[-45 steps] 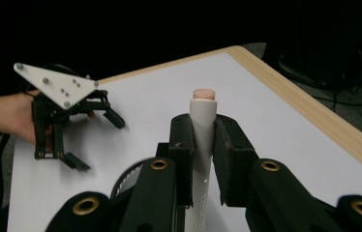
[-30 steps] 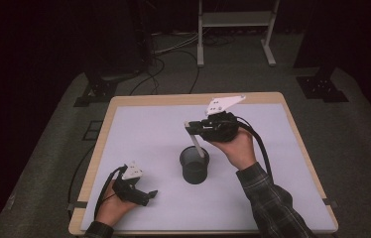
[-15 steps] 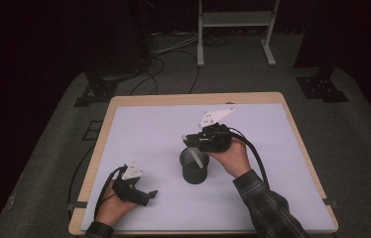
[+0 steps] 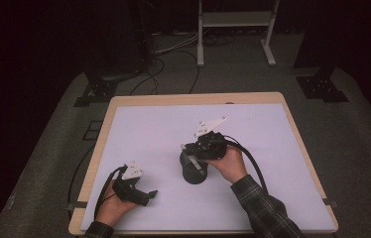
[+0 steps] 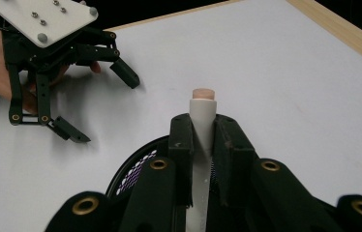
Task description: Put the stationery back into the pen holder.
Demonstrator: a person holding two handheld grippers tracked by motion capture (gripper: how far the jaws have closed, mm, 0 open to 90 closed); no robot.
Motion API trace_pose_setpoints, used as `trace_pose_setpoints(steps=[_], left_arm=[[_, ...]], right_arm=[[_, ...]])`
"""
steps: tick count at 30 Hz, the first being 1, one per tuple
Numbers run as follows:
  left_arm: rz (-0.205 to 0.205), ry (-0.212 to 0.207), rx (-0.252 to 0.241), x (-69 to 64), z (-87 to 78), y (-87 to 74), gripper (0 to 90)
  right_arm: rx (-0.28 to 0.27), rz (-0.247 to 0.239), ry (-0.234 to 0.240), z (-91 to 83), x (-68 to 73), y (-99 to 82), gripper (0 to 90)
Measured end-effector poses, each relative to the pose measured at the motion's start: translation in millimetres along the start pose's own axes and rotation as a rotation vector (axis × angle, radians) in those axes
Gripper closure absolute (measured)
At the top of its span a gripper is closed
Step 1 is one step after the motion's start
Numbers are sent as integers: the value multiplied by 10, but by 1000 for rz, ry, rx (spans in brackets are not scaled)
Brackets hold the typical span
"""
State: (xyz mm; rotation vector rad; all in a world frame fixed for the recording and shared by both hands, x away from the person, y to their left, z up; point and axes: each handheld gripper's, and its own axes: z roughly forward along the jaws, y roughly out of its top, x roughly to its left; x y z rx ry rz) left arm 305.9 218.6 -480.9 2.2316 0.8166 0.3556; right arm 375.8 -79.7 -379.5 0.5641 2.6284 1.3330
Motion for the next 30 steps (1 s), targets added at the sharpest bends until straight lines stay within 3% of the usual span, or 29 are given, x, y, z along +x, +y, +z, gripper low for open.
trace_pose_setpoints(steps=[6,10,17,30], left_arm=[[0,0,0,0,0,0,0],[1,-1,3,1,-2,1,0],[2,0,3,2,-2,1,0],[0,-1,1,0,-1,1,0]], right_arm=[[4,-11,-2,14,10,8,760],[5,-1,-10,-8,-4,4,629],[9,16,-21,-107,-20,-5,512],[36,43,-122,-324,-91,-138,173]])
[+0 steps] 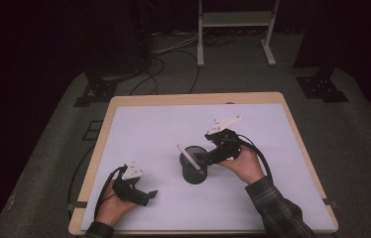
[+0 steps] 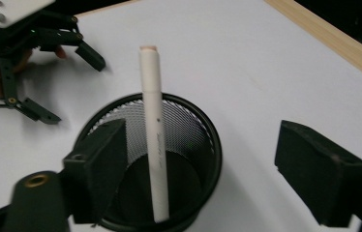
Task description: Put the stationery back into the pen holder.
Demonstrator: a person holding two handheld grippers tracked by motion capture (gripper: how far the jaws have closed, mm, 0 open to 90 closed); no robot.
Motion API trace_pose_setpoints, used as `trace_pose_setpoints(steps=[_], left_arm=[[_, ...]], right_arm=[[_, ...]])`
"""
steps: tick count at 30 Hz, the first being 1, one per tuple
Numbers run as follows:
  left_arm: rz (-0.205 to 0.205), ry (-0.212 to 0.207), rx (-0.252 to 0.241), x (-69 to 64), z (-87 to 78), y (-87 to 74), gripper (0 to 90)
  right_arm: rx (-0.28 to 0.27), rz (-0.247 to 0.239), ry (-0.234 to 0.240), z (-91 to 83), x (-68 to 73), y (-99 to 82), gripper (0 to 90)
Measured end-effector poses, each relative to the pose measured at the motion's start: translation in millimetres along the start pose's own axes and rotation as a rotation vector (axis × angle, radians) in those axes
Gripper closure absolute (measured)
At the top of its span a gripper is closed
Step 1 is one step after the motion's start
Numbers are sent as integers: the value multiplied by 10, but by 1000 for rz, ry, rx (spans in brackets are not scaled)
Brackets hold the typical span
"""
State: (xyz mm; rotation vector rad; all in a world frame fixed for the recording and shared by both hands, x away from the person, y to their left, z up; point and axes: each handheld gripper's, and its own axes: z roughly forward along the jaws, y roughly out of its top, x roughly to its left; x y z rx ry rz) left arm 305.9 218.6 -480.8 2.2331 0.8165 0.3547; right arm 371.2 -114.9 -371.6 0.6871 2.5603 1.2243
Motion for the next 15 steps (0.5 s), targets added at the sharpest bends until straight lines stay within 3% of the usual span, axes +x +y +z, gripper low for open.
trace_pose_setpoints(steps=[8,15], left_arm=[[-1,-1,-2,2,2,0,0],[-1,-2,-2,1,3,1,0]], right_arm=[[4,25,-50,-122,-58,-176,13],[-4,60,-78,-323,-125,-428,0]])
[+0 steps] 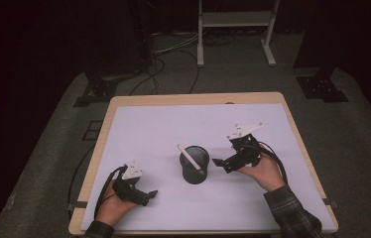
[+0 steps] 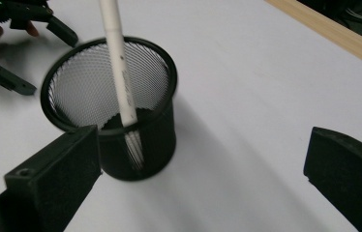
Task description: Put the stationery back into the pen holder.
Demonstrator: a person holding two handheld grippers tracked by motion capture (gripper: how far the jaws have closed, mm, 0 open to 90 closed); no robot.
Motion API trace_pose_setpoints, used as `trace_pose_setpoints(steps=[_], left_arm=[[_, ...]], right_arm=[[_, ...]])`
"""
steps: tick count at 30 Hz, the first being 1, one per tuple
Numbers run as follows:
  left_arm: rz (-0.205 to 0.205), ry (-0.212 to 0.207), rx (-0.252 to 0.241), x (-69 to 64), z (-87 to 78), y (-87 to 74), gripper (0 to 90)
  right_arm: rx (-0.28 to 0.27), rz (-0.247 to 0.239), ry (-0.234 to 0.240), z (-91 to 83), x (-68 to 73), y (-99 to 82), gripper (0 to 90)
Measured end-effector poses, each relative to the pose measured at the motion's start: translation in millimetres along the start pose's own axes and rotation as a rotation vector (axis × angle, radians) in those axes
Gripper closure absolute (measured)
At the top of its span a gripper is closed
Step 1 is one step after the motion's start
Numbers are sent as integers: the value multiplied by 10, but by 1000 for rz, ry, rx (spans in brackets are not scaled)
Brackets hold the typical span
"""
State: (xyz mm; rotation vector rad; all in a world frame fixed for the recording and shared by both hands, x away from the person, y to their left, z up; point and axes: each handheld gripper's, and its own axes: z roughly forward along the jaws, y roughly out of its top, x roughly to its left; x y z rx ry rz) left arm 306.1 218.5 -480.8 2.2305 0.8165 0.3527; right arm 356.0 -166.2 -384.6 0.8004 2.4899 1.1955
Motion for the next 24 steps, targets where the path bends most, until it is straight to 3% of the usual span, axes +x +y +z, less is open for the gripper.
trace_pose_setpoints(steps=[16,24], left_arm=[[5,4,-1,-1,1,-2,0],[5,3,0,0,1,-2,0]], right_arm=[[26,83,-102,-309,-227,-710,0],[101,129,-137,-397,-303,-1090,0]])
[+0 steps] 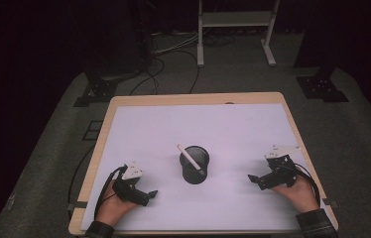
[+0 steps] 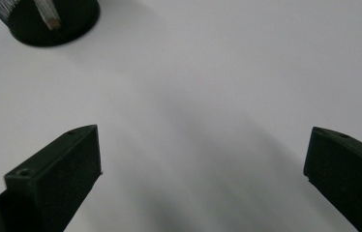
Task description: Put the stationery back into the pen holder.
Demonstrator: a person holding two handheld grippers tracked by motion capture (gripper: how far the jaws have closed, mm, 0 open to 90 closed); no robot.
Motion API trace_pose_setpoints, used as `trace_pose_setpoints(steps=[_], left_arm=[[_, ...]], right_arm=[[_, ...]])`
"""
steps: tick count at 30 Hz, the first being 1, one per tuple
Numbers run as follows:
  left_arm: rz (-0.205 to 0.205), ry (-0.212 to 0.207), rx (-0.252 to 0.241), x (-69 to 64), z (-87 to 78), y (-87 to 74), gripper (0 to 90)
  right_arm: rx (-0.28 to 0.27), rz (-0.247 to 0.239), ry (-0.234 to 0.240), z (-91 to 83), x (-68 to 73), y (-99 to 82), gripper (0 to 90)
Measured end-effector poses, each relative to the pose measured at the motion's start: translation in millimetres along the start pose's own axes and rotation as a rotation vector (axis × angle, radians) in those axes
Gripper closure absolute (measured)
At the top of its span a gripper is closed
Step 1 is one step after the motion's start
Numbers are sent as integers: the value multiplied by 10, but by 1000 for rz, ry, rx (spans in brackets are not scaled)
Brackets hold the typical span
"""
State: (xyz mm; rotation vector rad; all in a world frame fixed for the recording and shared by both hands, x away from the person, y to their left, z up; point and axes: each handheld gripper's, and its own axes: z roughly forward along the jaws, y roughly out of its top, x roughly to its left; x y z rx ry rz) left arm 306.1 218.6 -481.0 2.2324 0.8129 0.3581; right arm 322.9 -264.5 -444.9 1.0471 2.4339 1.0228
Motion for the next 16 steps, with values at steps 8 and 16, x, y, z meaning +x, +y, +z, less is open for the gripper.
trace_pose_setpoints(steps=[8,16], left_arm=[[0,1,0,-1,0,0,0],[0,1,0,-1,0,1,0]], right_arm=[[74,34,-21,32,-85,-330,0],[53,33,-27,59,-93,-450,0]])
